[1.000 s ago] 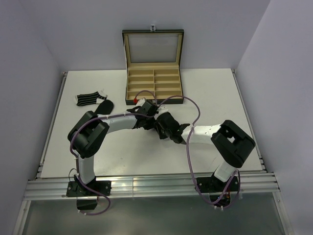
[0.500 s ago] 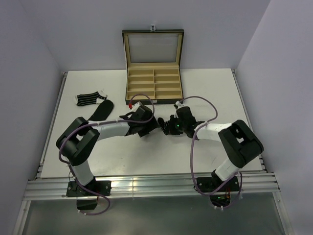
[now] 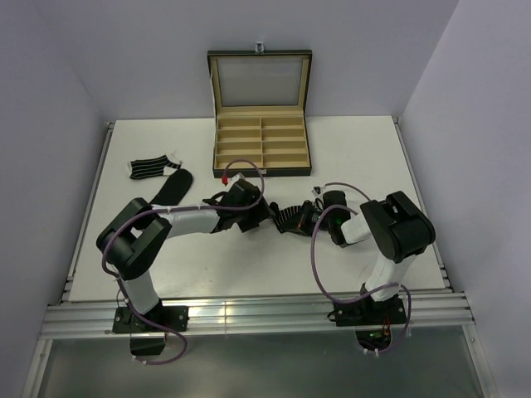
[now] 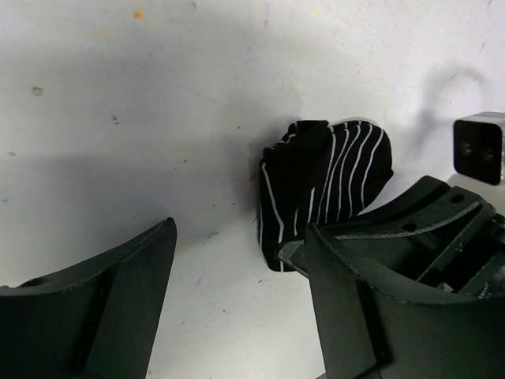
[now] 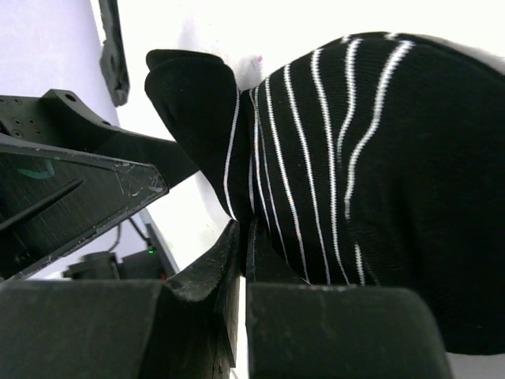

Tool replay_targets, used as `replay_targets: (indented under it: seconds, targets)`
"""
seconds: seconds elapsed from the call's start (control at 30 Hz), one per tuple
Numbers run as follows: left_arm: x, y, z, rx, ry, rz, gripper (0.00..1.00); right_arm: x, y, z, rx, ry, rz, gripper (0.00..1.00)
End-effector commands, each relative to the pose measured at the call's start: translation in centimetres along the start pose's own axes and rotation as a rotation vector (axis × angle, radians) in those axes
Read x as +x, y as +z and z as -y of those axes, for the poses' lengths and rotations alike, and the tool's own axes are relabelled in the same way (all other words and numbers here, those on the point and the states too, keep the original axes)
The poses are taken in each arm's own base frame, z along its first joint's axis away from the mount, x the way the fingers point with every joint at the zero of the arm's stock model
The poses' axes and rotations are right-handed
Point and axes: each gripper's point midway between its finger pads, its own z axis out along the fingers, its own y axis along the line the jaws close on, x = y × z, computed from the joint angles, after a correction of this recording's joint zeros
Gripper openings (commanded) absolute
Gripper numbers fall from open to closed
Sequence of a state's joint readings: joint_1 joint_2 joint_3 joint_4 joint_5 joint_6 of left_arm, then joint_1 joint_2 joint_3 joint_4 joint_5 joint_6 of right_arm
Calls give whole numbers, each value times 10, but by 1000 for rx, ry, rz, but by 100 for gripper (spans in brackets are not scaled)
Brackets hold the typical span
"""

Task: Roll the socks
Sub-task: Roll the sock at the center of the board.

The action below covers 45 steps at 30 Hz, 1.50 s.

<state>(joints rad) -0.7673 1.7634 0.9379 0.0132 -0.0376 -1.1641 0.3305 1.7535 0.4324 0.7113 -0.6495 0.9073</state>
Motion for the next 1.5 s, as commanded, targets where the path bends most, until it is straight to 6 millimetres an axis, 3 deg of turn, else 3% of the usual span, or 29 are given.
replay_targets:
  seconds: [0.0, 0.23, 0.37, 0.73, 0.83, 0.9, 1.03, 1.07, 1.13, 1.17, 1.3, 1.47]
  targets:
    - [2, 10, 8, 26, 38, -16, 72, 27, -6, 35, 106, 136, -72, 0]
    - [7, 27, 7, -11, 82, -37, 66, 28, -6, 43, 131, 175, -76, 2]
    - [14, 36, -6, -67, 99, -64, 62, 27, -7, 46, 137, 181, -76, 2]
    - [19, 42, -21, -153, 142, -78, 33, 14, -9, 42, 173, 96, -67, 6]
    - [18, 42, -20, -163, 160, -70, 24, 9, -11, 36, 171, 60, -59, 18]
    - [18, 42, -20, -172, 168, -66, 16, 4, -15, 23, 141, 21, -54, 32]
    - [16, 40, -25, -203, 184, -56, 8, -14, -24, -5, 120, -79, -19, 41]
    - [15, 39, -24, -204, 186, -54, 7, -16, -29, 1, 174, -96, -12, 42]
    - [14, 38, -26, -213, 190, -47, 7, -35, -35, -10, 205, -149, 48, 42]
    - [13, 36, -25, -213, 191, -46, 6, -40, -41, 3, 287, -155, 75, 42]
    - [12, 33, -23, -213, 199, -36, 6, -71, -54, 12, 409, -184, 172, 34]
    - [11, 31, -25, -223, 208, -30, 6, -86, -43, 31, 482, -178, 143, 31]
